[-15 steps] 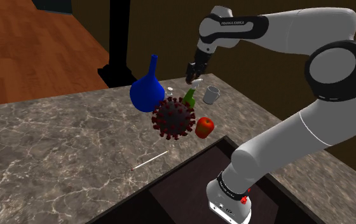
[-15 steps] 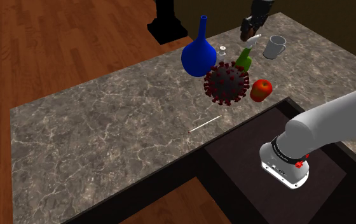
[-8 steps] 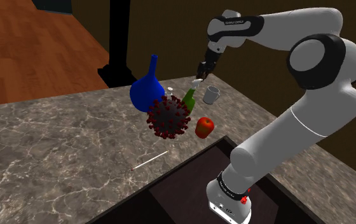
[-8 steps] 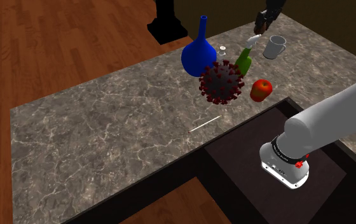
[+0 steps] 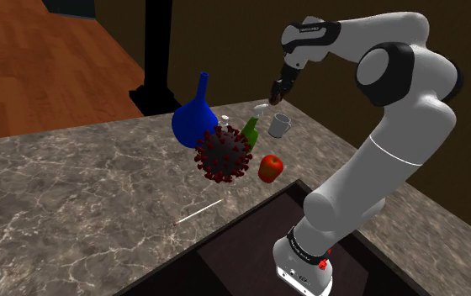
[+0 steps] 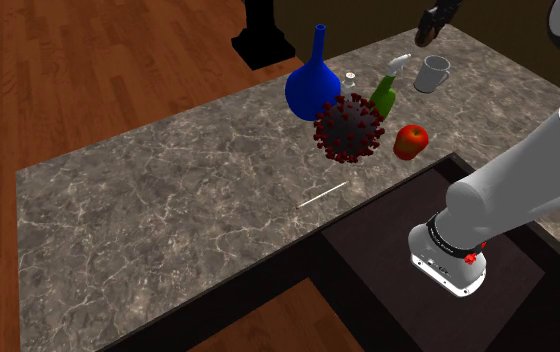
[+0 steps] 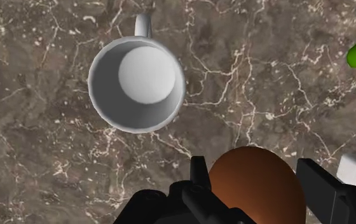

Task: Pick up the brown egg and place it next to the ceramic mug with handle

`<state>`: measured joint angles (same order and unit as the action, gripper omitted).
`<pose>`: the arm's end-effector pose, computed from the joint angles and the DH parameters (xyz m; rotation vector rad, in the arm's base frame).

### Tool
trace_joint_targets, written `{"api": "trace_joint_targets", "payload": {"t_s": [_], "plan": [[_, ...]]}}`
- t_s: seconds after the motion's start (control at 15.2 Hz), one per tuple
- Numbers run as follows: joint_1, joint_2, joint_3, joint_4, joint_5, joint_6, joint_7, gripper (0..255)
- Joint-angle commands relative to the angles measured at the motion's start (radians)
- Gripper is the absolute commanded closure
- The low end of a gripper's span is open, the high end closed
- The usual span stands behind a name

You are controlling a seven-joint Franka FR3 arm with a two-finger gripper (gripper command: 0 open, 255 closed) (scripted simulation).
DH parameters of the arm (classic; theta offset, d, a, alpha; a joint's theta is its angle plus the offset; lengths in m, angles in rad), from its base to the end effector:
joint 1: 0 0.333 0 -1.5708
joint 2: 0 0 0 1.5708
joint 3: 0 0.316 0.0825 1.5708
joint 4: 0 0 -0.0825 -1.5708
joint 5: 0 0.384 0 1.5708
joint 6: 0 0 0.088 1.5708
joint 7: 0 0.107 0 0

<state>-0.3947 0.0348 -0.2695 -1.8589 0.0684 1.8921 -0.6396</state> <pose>0.4541 -0.3470 0.4960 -3.0960 0.0713 -0.0520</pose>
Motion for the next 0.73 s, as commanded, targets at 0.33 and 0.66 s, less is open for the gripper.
{"api": "trace_joint_targets", "payload": {"t_s": [0.33,0.66], "plan": [[-0.002,0.021,-0.002,-0.069,0.009,0.089,-0.014,255],[-0.003,0.04,-0.001,-0.114,0.017,0.152,-0.022,255]]}}
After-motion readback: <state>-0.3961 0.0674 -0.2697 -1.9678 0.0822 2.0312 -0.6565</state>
